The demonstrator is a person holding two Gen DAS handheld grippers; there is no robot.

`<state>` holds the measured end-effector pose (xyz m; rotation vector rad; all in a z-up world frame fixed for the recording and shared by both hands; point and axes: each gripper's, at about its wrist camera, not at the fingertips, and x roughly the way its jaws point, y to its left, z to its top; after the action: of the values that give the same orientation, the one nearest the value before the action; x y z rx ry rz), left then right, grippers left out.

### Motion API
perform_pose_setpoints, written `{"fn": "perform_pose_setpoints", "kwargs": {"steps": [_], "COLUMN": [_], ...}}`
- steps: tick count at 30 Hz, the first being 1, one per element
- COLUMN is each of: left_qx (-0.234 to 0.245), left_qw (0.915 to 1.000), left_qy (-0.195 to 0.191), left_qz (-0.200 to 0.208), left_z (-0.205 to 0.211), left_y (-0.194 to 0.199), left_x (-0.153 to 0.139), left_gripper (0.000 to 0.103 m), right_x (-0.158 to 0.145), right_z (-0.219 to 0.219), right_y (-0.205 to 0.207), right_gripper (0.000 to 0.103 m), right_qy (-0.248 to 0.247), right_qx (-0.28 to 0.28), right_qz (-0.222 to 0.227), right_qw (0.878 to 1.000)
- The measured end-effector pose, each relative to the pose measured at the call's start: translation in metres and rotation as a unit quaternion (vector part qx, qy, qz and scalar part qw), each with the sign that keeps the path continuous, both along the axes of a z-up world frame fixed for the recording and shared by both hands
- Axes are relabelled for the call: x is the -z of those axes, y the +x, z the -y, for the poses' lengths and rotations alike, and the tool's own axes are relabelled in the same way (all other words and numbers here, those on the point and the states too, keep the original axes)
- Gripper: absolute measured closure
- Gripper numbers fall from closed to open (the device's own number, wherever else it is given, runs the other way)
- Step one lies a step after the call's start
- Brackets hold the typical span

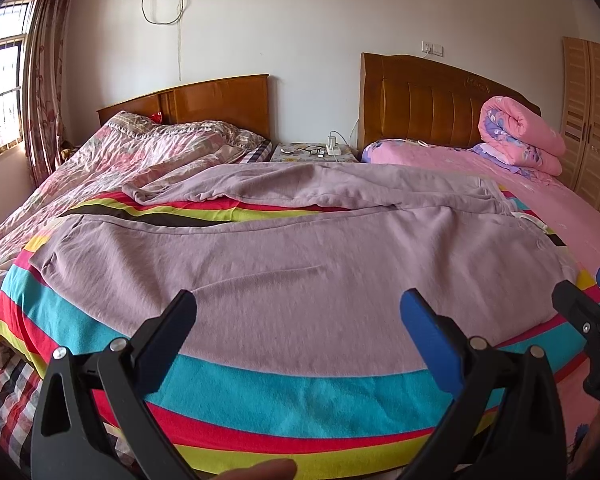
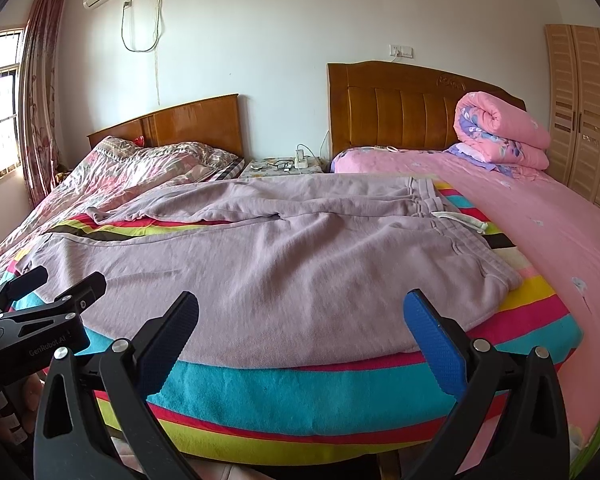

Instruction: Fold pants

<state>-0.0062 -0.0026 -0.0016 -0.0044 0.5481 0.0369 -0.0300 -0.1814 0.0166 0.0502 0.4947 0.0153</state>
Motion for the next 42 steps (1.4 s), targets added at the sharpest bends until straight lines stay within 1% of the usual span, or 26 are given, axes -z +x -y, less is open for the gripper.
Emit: {"fn": "perform_pose_setpoints", "kwargs": {"steps": [33,39,42], "left_qx": [0.001,0.002,0.004], "left_qw": [1.0,1.0,0.9998], "left_qy": [0.003,0.003,0.005], "left_qz": [-0.001,-0.007,-0.018], "left_z": [0.001,0.001,0.001], "left_y": [-0.001,-0.001,0.002], "left_x": [0.002,0.006,0.009], "left_gripper": [0.001,0.001,0.001], "right_x": [0.008,0.011,0.013], "right_z": [-0.001,-0.002,-0.001], "right_y": [0.0,0.001,0.002], "right_gripper": [0.004,0.004,0.004], "right_qy": [0.004,0.008,0.012], "right_qx": [-0.002,-0.002,-0.004], "right_qz": [-0.008,-0.014,-0.02], "right_qw": [1.0,1.0,1.0]}}
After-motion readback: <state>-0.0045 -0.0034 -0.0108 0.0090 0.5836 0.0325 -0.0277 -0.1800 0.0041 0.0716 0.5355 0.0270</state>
